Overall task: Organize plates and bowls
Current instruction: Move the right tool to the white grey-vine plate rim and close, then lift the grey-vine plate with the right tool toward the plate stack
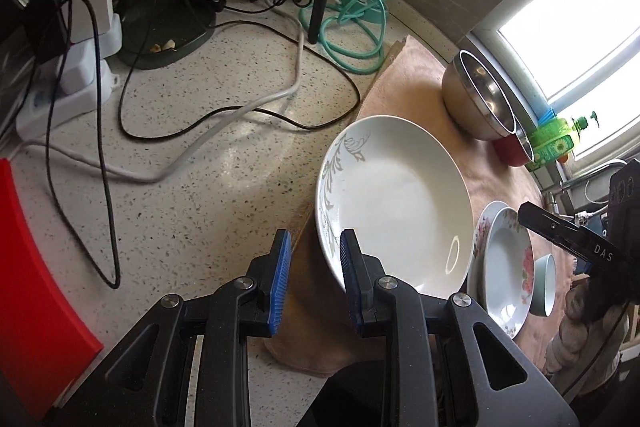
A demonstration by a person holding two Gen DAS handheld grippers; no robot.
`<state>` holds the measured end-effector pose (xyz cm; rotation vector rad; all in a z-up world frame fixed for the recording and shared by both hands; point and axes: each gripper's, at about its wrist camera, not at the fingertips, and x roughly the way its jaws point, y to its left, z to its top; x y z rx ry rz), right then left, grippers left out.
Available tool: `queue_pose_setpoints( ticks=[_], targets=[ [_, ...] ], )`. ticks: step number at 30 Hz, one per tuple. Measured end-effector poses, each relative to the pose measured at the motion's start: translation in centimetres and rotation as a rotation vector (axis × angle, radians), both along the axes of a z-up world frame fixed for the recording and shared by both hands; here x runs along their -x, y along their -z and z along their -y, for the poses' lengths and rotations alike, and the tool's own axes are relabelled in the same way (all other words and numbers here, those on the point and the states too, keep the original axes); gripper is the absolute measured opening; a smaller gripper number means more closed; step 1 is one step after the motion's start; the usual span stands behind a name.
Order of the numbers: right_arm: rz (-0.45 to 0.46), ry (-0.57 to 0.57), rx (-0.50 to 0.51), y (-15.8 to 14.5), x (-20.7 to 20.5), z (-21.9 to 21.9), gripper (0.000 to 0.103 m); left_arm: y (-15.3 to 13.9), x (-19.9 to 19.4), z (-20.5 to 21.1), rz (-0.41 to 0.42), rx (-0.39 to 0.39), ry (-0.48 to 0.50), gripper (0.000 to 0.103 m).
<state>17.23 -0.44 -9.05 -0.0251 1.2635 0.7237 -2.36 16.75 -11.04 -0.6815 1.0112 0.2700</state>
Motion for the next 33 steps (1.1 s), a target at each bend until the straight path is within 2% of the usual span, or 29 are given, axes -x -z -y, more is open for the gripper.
queue_pose_setpoints(
  ticks=[9, 15, 30, 33],
  targets=[
    [-0.028, -0.028, 0.054, 2.6, -1.8, -2.6, 0.026, 1.0, 0.1, 0.1, 0.004, 0.051, -0.014, 0.023],
    [-0.046, -0.039, 0.061, 3.5, -2.2, -3.1, 0.020, 1.4, -0.5, 0.1, -0.009, 0.052, -0.009, 0.023],
    [-0.071, -0.042, 0.084, 5.0, -2.7, -4.0, 0.013, 2.5, -2.2, 0.3, -0.039, 0.065, 0.038, 0.022],
    [-0.085, -0.043, 0.081, 5.2, -2.7, -4.1, 0.011, 2.7, -2.4, 0.3, -0.040, 0.071, 0.042, 0.015]
  ],
)
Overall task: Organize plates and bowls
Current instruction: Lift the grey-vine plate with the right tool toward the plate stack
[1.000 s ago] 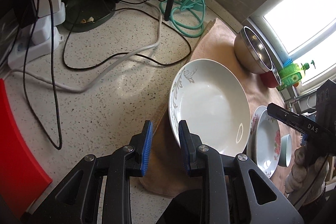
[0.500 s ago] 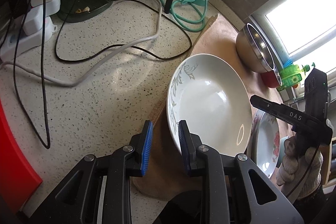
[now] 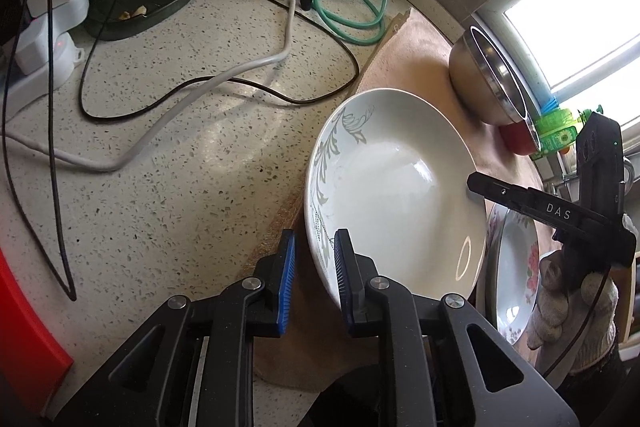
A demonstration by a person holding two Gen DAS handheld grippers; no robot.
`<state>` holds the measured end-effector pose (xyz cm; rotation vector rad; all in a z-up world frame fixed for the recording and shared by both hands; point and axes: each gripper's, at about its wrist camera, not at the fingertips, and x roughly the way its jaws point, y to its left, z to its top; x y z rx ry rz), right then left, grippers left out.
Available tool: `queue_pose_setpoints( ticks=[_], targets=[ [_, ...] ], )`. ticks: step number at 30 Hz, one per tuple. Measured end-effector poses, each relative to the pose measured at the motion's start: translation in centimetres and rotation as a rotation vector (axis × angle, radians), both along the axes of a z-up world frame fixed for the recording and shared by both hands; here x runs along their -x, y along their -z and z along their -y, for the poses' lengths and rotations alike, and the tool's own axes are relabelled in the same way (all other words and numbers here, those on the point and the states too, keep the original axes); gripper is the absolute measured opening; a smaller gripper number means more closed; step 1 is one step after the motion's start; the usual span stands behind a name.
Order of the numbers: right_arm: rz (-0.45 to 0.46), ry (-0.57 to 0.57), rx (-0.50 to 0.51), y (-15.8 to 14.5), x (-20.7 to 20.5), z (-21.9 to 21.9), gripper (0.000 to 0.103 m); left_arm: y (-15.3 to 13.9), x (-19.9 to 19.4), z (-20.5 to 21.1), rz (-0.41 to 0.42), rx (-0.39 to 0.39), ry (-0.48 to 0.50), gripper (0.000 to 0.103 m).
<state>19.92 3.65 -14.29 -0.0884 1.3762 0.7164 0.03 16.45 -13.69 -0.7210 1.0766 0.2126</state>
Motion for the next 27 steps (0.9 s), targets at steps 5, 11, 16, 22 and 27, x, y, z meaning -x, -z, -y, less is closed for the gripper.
queue_pose_setpoints(
  ticks=[5, 11, 16, 22, 27],
  targets=[
    [-0.004, -0.012, 0.005, 0.2, 0.1, -0.4, 0.009, 0.0, -0.4, 0.2, 0.000, -0.011, 0.012, 0.012],
    [0.012, -0.018, 0.012, 0.0, 0.4, -0.5, 0.009, -0.1, -0.6, 0.0, -0.002, -0.021, 0.017, 0.012],
    [0.018, -0.024, 0.008, -0.1, 0.7, -0.4, 0.009, -0.4, -0.6, 0.1, -0.002, -0.052, 0.026, 0.012],
    [0.029, -0.013, -0.017, -1.0, 0.8, -0.1, 0.009, -0.7, -0.5, 0.1, 0.007, -0.060, 0.026, 0.012],
    [0.047, -0.002, -0.038, -2.3, 1.0, 0.6, 0.009, -1.6, -0.5, 0.1, 0.023, -0.063, 0.028, 0.012]
  ],
)
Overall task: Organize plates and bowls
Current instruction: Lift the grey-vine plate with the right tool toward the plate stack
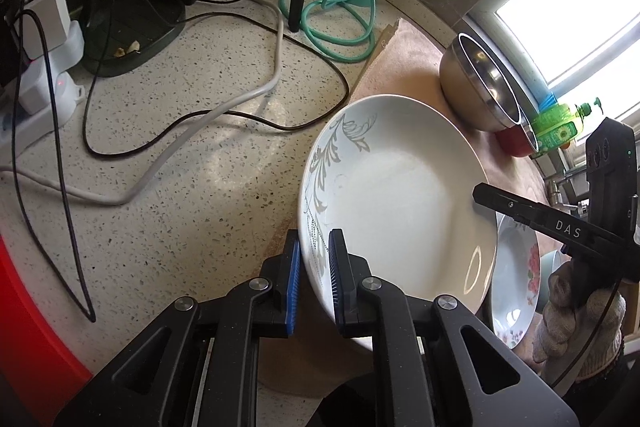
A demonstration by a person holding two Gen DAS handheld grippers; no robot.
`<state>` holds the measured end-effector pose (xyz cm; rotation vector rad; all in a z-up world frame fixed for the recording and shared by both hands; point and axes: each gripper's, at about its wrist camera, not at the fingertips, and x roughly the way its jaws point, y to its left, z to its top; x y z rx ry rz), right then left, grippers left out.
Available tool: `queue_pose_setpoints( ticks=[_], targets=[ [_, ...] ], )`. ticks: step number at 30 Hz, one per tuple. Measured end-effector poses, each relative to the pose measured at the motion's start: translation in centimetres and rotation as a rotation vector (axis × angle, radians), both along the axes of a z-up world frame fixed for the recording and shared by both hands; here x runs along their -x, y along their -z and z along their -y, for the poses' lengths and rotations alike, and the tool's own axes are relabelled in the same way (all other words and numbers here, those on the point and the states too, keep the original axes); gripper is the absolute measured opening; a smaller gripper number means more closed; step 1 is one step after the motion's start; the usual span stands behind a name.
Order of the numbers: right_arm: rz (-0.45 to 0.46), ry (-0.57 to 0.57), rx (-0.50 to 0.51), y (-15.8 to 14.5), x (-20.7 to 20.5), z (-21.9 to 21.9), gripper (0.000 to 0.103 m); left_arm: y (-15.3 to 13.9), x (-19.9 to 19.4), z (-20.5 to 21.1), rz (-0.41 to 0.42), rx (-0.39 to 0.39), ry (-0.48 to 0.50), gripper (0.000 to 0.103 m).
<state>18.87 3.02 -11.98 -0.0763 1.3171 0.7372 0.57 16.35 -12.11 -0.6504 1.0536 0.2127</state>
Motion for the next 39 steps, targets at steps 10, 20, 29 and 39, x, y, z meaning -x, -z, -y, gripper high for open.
queue_pose_setpoints(
  ticks=[10, 20, 29, 39],
  targets=[
    [0.018, 0.044, -0.030, -2.2, 0.7, 2.0, 0.009, -2.0, -0.7, 0.6, 0.040, -0.011, 0.033, 0.012],
    [0.018, 0.132, -0.053, -3.6, 2.0, 6.0, 0.009, -3.4, -2.0, 2.5, 0.078, -0.010, 0.099, 0.012],
    [0.015, 0.238, -0.056, -4.3, 2.9, 10.9, 0.009, -4.1, -4.3, 5.6, 0.095, -0.017, 0.199, 0.012],
    [0.004, 0.342, -0.036, -3.9, 4.0, 16.0, 0.009, -4.1, -6.7, 9.6, 0.095, -0.023, 0.315, 0.012]
  ],
)
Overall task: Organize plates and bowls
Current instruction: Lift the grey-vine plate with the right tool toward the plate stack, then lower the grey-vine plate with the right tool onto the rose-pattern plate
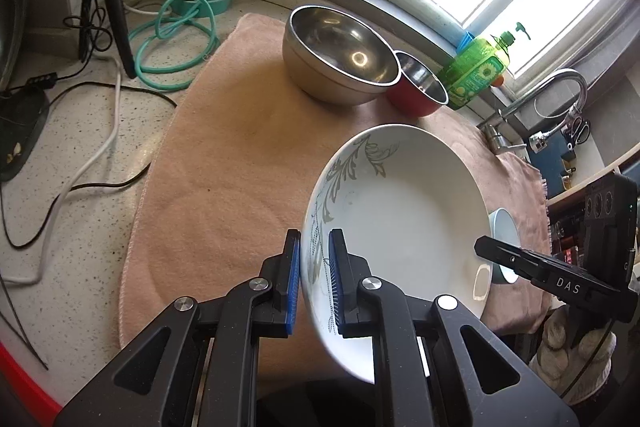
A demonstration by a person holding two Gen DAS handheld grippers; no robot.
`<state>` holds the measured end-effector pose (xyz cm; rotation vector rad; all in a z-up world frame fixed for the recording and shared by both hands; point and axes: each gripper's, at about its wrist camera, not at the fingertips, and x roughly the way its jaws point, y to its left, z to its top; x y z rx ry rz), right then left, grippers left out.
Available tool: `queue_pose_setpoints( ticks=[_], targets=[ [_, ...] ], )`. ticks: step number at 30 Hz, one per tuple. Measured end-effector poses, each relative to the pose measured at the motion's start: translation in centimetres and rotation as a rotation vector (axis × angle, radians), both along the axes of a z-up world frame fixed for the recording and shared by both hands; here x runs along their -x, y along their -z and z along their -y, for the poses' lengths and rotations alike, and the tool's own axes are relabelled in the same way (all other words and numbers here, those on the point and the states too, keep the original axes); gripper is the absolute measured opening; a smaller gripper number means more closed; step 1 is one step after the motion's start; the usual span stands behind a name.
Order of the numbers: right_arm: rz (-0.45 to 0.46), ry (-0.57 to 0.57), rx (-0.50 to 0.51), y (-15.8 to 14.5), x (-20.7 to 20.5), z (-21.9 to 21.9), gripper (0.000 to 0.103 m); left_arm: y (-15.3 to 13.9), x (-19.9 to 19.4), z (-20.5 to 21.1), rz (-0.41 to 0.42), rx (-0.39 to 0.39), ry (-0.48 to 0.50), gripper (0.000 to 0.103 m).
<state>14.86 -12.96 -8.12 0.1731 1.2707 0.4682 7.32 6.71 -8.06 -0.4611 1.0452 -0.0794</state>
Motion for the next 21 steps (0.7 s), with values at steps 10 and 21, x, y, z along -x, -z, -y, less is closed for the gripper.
queue_pose_setpoints(
  ticks=[10, 21],
  targets=[
    [-0.035, 0.072, 0.025, 1.3, 1.2, 3.8, 0.009, 0.8, -2.2, 3.4, -0.022, -0.017, 0.096, 0.012],
    [-0.069, 0.104, 0.042, 2.5, 1.9, 5.6, 0.009, 1.3, -3.9, 5.7, -0.037, -0.053, 0.163, 0.012]
  ],
)
